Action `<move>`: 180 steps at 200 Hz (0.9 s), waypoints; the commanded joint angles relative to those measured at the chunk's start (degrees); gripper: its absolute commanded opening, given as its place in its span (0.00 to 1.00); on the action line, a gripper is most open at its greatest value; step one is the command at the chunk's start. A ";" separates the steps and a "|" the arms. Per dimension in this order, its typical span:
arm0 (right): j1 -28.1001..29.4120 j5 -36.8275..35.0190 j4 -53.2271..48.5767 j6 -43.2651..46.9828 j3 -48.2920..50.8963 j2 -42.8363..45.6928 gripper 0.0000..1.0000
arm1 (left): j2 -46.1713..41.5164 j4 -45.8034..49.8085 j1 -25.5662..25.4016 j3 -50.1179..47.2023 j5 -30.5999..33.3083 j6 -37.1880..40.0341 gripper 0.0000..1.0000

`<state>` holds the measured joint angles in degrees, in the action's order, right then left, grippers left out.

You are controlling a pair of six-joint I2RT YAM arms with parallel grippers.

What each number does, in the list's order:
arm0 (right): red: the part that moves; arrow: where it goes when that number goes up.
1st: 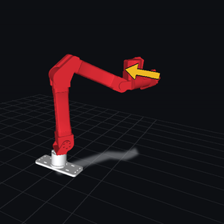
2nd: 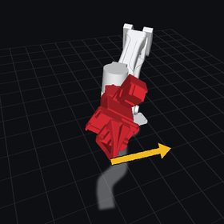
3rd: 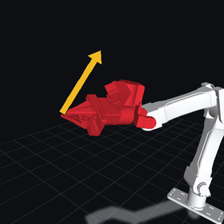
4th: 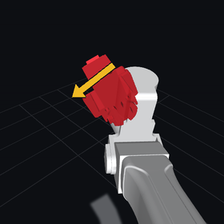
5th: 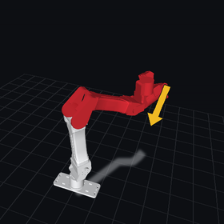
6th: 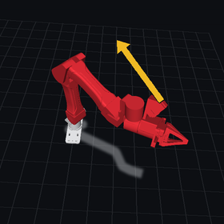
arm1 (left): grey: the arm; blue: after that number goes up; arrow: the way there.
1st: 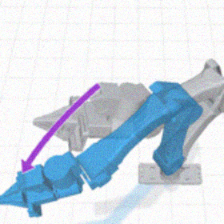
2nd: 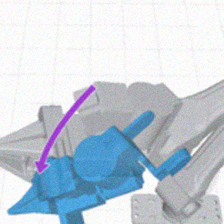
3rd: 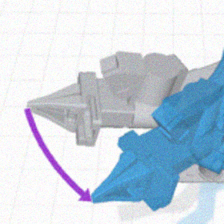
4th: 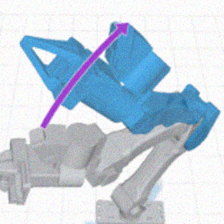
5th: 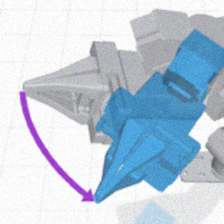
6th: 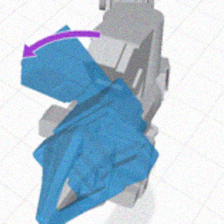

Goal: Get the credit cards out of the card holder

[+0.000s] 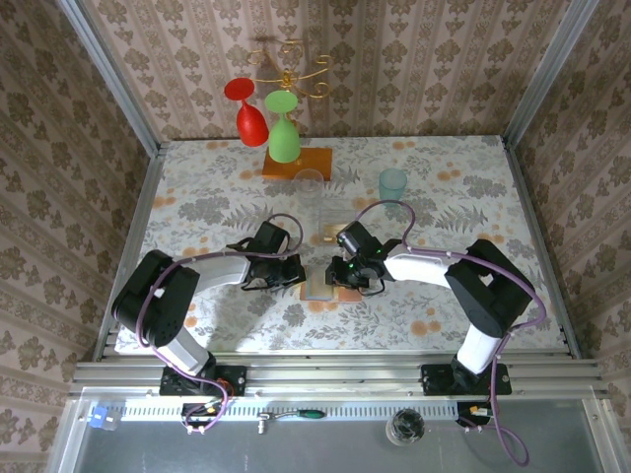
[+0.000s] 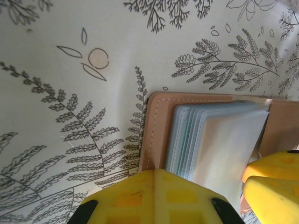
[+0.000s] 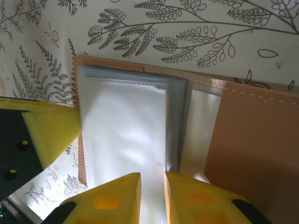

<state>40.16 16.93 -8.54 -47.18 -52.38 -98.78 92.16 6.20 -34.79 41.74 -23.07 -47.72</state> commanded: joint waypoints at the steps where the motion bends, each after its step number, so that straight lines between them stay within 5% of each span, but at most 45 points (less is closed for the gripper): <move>1: -0.17 -1.63 -1.48 -1.13 0.96 1.34 0.20 | -0.34 2.70 0.51 0.36 1.77 1.46 0.03; 67: -0.17 -1.02 -0.21 -1.57 1.40 0.61 0.19 | -4.27 2.01 0.60 1.18 0.44 -0.46 0.07; 119: -0.17 -0.68 0.17 -1.65 1.43 0.35 0.19 | -6.56 -1.03 0.43 1.67 -2.78 -3.49 0.23; 180: -0.13 -0.40 0.19 -1.54 1.26 0.13 0.19 | -3.35 -4.20 -0.98 1.89 -5.75 -5.07 0.28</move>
<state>40.14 16.78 -8.29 -48.21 -51.90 -98.72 86.98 4.01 -34.87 42.15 -26.50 -51.46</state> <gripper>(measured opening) 0.188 0.277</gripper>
